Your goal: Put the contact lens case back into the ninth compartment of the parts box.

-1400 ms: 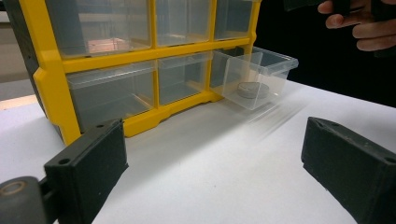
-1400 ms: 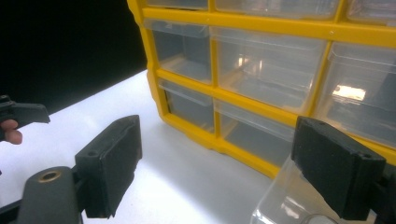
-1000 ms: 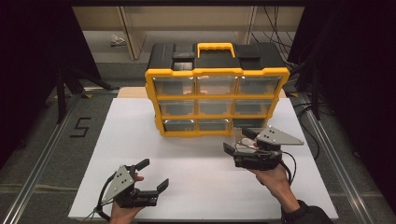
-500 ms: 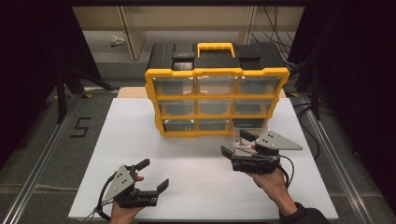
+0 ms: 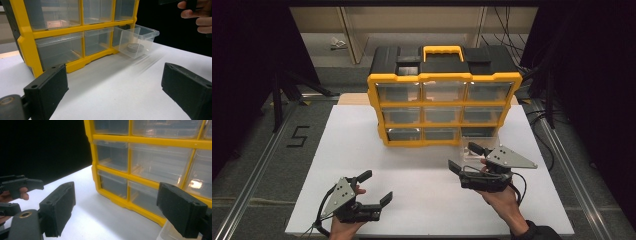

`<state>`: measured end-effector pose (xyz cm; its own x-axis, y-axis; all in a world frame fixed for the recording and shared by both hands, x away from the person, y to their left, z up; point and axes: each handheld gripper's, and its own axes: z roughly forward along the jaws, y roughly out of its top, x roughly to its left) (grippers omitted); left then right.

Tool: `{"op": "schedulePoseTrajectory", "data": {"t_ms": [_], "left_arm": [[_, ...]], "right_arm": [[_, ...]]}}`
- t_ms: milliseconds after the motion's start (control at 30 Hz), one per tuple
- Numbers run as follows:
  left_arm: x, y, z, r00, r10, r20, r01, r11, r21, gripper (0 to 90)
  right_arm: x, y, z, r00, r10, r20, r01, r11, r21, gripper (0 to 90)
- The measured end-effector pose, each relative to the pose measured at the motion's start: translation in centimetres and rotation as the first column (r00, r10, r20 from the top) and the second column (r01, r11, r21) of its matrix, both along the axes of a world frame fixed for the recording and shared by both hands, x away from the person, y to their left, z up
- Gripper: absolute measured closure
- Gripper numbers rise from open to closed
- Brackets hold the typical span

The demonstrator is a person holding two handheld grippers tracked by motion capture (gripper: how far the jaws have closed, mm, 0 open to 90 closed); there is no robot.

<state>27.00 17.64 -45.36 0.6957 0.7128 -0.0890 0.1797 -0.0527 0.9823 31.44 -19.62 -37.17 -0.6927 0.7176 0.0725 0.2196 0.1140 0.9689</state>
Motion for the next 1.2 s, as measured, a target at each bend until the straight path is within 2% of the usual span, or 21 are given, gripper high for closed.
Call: {"op": "schedulePoseTrajectory", "data": {"t_ms": [233,567,1200], "left_arm": [[0.0,0.0,0.0,1.0,-0.002,0.0,0.002,1.0,0.001,6.4],[0.0,0.0,0.0,1.0,-0.004,0.001,0.004,1.0,0.003,6.4],[0.0,-0.1,-0.1,1.0,-0.006,-0.004,0.006,1.0,0.006,6.4]], "right_arm": [[-0.7,-0.5,-0.5,0.9998,0.001,0.02,-0.001,1.0,0.013,15.2],[-1.6,-1.4,-2.2,0.9991,-0.011,0.042,0.01,1.0,0.019,14.8],[-2.8,-3.3,-4.0,0.9984,-0.052,0.022,0.051,0.998,0.024,14.3]]}}
